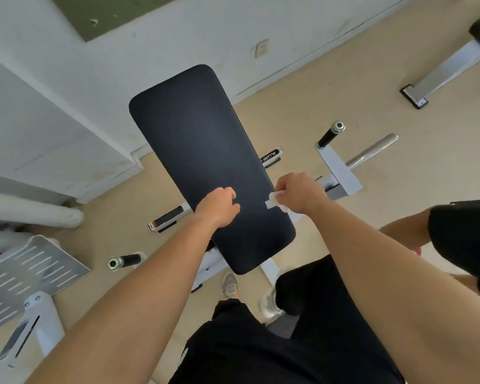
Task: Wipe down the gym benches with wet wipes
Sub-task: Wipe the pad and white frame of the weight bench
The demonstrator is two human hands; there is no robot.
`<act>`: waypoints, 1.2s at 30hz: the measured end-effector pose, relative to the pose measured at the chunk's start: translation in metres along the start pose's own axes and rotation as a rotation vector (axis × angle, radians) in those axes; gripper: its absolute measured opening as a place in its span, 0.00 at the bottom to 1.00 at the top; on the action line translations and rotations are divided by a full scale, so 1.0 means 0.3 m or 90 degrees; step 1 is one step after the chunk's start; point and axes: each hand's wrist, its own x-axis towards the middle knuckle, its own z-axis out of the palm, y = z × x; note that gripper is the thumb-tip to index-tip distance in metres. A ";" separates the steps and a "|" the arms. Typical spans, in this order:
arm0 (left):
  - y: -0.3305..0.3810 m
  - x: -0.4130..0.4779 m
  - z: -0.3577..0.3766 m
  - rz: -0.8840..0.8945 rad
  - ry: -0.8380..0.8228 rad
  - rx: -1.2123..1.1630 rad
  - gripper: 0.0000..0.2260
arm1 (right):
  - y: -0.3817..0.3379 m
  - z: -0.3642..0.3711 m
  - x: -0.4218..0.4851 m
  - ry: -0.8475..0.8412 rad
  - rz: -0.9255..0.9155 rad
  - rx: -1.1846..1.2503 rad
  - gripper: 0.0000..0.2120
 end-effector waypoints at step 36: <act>-0.501 0.487 0.216 -0.275 0.461 -0.135 0.14 | -0.193 0.465 0.997 0.083 -0.807 -0.564 0.33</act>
